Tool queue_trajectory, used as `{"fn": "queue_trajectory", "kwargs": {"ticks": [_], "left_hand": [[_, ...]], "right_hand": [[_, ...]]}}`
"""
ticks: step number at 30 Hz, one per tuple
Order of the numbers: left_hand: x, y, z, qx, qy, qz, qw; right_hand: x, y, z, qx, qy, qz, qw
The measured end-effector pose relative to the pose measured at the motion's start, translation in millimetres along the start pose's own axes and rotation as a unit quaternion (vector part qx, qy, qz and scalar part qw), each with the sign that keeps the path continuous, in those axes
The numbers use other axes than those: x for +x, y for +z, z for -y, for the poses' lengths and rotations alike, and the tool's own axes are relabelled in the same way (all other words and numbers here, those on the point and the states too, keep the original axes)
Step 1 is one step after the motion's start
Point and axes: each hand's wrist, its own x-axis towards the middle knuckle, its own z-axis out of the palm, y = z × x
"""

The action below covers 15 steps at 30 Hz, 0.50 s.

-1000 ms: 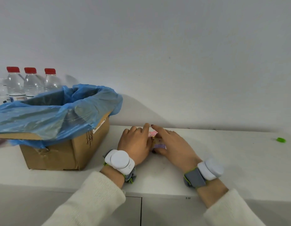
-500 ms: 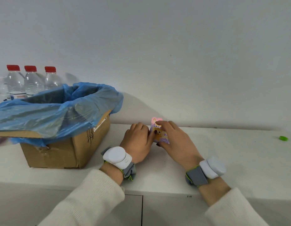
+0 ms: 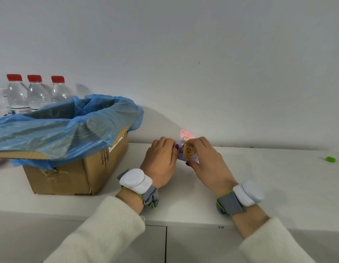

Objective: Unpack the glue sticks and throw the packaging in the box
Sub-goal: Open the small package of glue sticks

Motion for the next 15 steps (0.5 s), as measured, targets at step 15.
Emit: {"fn": "queue_trajectory", "kwargs": {"ticks": [15], "left_hand": [[0.2, -5.3, -0.5, -0.018, 0.085, -0.027, 0.996]], "right_hand": [[0.0, 0.1, -0.5, -0.007, 0.029, 0.007, 1.0]]}}
